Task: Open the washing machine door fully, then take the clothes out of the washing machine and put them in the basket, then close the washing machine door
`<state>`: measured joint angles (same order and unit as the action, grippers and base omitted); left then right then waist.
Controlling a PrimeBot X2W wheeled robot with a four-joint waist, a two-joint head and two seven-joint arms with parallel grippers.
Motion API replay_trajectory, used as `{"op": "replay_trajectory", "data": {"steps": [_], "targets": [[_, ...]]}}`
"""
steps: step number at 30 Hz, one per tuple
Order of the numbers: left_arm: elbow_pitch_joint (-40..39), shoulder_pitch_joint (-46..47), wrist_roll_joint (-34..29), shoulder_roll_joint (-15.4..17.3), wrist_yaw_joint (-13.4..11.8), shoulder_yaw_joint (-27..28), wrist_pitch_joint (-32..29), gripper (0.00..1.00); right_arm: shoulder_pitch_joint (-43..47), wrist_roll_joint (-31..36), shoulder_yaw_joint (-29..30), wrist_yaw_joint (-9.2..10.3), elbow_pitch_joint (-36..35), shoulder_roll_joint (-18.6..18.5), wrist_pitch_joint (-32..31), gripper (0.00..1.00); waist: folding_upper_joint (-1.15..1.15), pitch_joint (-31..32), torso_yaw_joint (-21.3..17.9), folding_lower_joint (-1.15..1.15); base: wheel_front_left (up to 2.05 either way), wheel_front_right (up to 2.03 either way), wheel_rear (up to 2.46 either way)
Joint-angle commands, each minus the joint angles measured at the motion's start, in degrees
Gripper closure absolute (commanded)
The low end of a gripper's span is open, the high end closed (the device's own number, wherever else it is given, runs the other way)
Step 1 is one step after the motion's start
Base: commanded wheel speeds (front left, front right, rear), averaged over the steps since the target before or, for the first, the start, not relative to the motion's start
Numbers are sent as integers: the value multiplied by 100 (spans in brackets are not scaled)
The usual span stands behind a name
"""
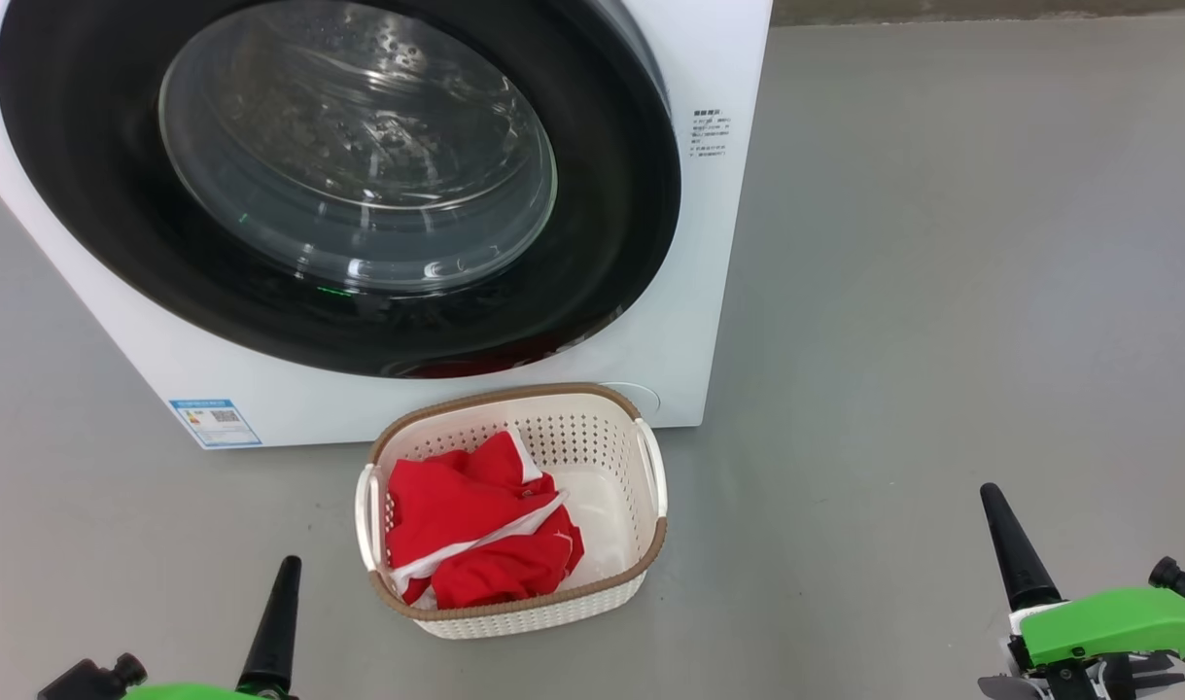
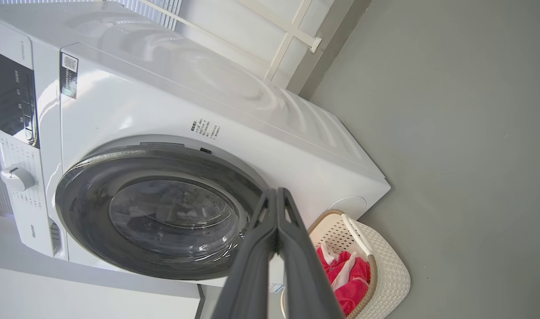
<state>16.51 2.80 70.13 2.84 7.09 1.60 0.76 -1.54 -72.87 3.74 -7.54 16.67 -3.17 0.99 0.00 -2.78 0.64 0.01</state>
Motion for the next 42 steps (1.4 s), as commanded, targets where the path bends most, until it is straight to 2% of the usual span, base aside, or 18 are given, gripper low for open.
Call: {"op": "replay_trajectory", "data": {"steps": [1,36,42], "targets": [[-174,243,222,103,29,177,-58,100,-252,-217,-32,4,-170,-84,-50,100,0,17,-5,0,0,0,0],[-249,328,2287,88,39,377,-630,100,-451,-2032,142,5,-272,-70,-636,100,0,259,-64,0,0,0,0],[-249,329,2291,81,40,387,-640,100,-452,-2034,153,5,-272,-62,-647,100,0,260,-64,0,0,0,0]]}}
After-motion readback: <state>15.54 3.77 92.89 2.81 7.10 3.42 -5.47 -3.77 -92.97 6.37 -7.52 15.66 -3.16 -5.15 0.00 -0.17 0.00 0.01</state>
